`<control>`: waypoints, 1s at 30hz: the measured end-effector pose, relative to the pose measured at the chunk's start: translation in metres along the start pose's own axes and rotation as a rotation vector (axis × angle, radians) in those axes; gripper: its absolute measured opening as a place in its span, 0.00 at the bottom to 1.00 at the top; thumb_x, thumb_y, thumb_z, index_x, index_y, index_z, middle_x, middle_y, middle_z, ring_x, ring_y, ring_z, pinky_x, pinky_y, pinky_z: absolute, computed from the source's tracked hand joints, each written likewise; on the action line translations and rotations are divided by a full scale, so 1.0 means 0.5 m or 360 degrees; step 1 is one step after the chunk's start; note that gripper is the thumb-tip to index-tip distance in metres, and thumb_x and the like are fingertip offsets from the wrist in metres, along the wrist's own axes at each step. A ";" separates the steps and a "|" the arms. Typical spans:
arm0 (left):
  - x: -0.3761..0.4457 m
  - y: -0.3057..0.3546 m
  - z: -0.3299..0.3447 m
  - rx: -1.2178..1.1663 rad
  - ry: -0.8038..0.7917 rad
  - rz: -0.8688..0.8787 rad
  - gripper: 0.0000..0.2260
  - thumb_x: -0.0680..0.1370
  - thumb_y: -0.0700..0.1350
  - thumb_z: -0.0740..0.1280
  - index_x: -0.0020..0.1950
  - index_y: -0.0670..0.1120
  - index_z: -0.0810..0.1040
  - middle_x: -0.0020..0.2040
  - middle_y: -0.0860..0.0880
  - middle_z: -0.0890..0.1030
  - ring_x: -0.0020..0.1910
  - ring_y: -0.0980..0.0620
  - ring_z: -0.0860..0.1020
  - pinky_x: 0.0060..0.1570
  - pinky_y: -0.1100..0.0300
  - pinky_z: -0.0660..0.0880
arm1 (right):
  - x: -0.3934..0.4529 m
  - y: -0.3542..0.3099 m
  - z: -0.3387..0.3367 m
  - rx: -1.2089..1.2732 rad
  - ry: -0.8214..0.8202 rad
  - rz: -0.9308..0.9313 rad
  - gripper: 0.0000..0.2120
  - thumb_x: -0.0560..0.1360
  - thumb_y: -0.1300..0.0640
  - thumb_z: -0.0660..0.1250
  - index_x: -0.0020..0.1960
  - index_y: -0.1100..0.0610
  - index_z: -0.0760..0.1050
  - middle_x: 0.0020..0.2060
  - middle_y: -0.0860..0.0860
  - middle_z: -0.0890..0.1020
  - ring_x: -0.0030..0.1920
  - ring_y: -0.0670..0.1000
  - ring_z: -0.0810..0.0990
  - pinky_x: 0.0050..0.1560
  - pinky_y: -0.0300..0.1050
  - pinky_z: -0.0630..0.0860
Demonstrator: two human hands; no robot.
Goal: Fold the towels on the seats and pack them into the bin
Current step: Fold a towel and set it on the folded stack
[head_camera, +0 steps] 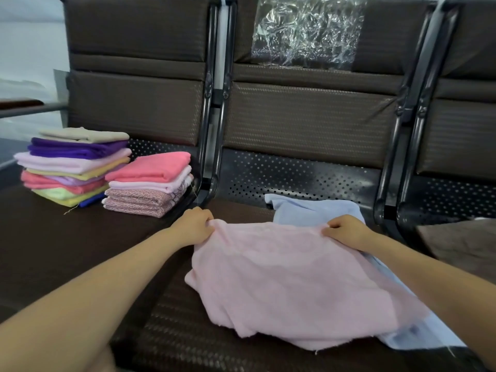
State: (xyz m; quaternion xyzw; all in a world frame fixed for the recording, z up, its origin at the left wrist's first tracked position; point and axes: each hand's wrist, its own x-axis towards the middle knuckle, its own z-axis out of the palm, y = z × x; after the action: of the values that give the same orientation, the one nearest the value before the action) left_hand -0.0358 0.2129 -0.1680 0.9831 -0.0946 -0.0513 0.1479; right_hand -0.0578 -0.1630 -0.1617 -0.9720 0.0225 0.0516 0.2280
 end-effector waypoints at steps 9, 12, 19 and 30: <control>-0.006 -0.009 -0.015 -0.0283 -0.0055 -0.0138 0.09 0.74 0.48 0.70 0.51 0.47 0.74 0.45 0.50 0.75 0.43 0.53 0.74 0.38 0.60 0.70 | 0.007 -0.001 0.001 0.0046 -0.0005 0.0008 0.21 0.76 0.55 0.66 0.29 0.55 0.61 0.28 0.53 0.67 0.32 0.50 0.65 0.36 0.45 0.63; -0.015 -0.020 -0.025 -0.0767 -0.0105 -0.0307 0.08 0.75 0.44 0.70 0.50 0.41 0.78 0.36 0.47 0.75 0.32 0.52 0.72 0.28 0.64 0.67 | 0.006 -0.002 0.001 0.0083 0.0034 0.0017 0.21 0.76 0.56 0.66 0.28 0.55 0.61 0.27 0.53 0.66 0.32 0.50 0.65 0.36 0.45 0.62; -0.055 0.026 -0.106 -0.1416 0.0188 -0.0332 0.07 0.78 0.41 0.66 0.49 0.37 0.78 0.53 0.41 0.80 0.37 0.53 0.75 0.39 0.61 0.74 | -0.040 -0.053 -0.040 0.0853 0.0422 0.0135 0.16 0.78 0.57 0.64 0.32 0.59 0.70 0.29 0.54 0.68 0.31 0.51 0.67 0.34 0.43 0.62; -0.205 0.209 -0.337 -0.2418 0.1172 -0.0122 0.12 0.75 0.43 0.69 0.31 0.50 0.83 0.30 0.54 0.77 0.35 0.53 0.73 0.37 0.59 0.70 | -0.198 -0.223 -0.370 0.1629 0.1191 -0.0205 0.19 0.71 0.59 0.68 0.53 0.74 0.75 0.37 0.54 0.73 0.41 0.52 0.69 0.40 0.44 0.65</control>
State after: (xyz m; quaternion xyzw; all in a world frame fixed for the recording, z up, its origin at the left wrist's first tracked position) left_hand -0.1320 0.1826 0.0312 0.5730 0.0533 0.2178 0.7883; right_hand -0.1318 -0.1435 0.0630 -0.6915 0.0639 -0.3227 0.6431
